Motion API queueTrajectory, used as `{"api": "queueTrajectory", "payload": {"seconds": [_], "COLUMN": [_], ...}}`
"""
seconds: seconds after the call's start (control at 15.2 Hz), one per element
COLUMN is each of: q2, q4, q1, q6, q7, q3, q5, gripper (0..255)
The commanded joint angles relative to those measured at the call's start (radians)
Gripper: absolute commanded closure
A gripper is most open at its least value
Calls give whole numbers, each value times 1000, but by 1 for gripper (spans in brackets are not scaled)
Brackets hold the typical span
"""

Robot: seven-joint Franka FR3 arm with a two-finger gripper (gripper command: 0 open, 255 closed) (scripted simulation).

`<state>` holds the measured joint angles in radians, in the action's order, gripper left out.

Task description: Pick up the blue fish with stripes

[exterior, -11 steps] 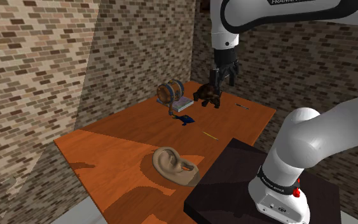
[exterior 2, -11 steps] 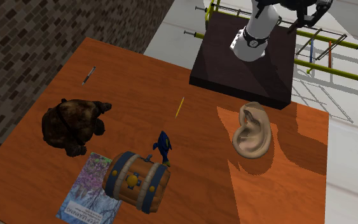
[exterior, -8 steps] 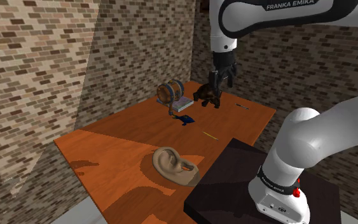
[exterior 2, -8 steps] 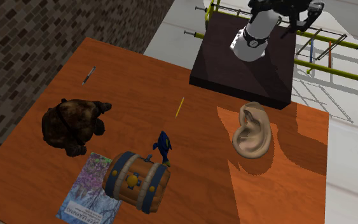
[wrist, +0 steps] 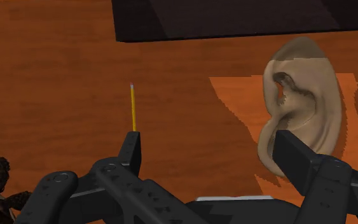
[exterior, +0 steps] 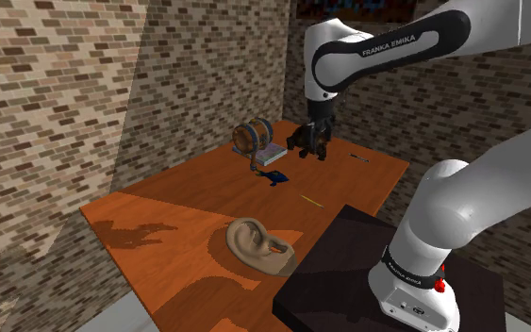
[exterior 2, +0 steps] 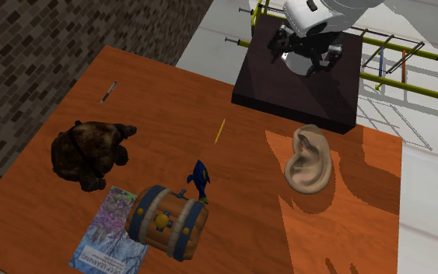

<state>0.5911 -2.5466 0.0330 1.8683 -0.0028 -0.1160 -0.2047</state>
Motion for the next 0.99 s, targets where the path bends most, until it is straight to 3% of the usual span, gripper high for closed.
{"api": "queueTrajectory", "payload": {"seconds": [0.0, 0.53, 0.92], "q2": [-54, -331, -573], "q4": [-14, 18, 110], "q1": [3, 6, 2], "q6": [89, 409, 613], "q7": [-38, -187, -326], "q3": [-27, -122, -167], "q5": [-21, -59, -14], "gripper": [0, 0, 0]}}
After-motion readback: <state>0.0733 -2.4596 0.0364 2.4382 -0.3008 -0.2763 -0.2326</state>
